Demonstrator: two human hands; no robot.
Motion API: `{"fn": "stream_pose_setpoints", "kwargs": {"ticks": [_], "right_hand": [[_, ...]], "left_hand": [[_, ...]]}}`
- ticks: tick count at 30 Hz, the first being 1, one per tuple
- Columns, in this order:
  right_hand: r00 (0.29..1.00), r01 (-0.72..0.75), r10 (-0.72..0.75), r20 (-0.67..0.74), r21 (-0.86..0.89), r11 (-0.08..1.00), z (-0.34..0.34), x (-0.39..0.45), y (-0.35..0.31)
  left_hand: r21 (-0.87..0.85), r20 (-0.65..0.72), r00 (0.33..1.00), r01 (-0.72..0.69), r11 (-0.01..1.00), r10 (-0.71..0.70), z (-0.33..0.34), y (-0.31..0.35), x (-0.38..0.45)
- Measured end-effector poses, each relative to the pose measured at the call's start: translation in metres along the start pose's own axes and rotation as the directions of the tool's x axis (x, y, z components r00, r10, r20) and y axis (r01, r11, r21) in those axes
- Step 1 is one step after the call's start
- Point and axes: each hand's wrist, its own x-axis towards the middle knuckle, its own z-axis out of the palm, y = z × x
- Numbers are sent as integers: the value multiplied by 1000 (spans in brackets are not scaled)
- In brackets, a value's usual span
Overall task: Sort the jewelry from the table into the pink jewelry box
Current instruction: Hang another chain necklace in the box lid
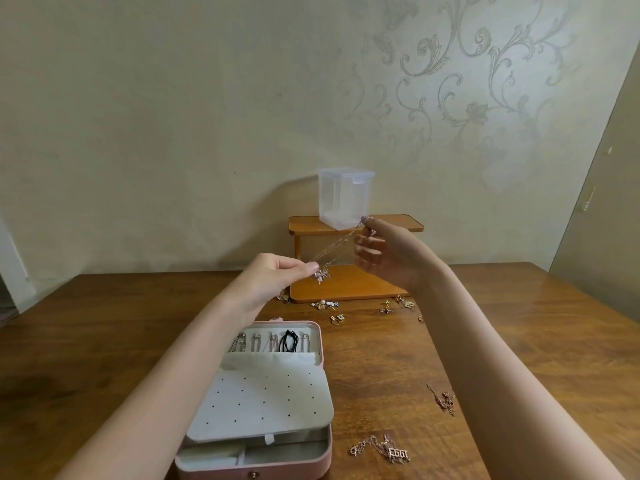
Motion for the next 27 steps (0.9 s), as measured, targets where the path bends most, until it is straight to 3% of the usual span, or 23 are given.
{"fn": "stream_pose_setpoints", "kwargs": {"ticks": [4,8,10,12,14,17,19,22,24,27], "right_hand": [[999,-44,41,28,101,994,-2,0,2],[1000,-1,1,-18,-16,1000,2,-1,4],[996,56,-63,-70,-99,993,3,1,6],[996,77,-87,-29,-237,968,3,2,9],[997,51,-12,81,-494,868,4,0,14],[985,72,87,146,-822,564,6,-4,15],[970,217,-13,245,-832,510,7,-7,8],[886,427,-95,453,-721,546,8,-17,-2],[855,492,-92,511,-743,454,13,-20,-3],[816,578,-232,530,-759,298,22,-17,2]], "left_hand": [[-10,-36,999,-20,1000,20,2,-2,3],[4,-53,998,-41,999,41,3,-1,3],[-73,31,999,-26,997,28,2,-5,4],[-201,158,987,53,978,-21,2,-5,1],[-301,230,969,164,940,-95,5,-5,-1],[-359,251,952,262,896,-177,7,-4,0],[-378,247,945,298,877,-215,6,-5,4],[-435,234,938,337,835,-257,5,-4,7],[-470,243,931,358,807,-271,6,-3,7],[-500,273,923,377,780,-271,9,0,7]]}}
